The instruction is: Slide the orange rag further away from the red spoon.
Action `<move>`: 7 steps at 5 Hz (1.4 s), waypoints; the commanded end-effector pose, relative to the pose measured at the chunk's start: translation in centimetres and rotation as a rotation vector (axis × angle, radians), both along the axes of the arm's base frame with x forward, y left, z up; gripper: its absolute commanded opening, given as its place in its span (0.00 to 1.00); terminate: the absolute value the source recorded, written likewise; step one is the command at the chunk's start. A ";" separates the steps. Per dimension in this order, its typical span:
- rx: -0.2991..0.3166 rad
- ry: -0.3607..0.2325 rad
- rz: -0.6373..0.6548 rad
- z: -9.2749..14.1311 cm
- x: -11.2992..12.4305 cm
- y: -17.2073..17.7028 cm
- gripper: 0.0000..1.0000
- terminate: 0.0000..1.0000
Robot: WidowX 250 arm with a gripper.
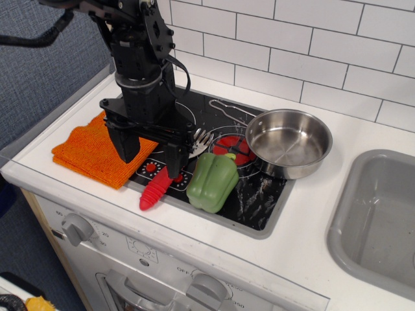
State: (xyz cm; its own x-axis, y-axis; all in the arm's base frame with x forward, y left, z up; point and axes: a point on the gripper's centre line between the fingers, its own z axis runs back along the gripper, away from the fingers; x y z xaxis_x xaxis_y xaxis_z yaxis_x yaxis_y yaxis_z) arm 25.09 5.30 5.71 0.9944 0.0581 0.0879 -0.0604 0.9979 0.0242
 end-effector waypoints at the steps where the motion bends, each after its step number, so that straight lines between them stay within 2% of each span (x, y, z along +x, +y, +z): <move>1: 0.000 0.000 0.000 0.0 0.0 0.0 1.00 0.00; 3: -0.003 -0.021 0.097 0.5 0.7 6.2 1.00 0.00; 4: 0.054 -0.024 0.115 0.6 1.0 8.9 1.00 0.00; 5: 0.081 0.010 0.125 -0.9 2.0 10.4 1.00 0.00; 7: 0.102 0.044 0.114 -4.0 2.2 10.5 1.00 0.00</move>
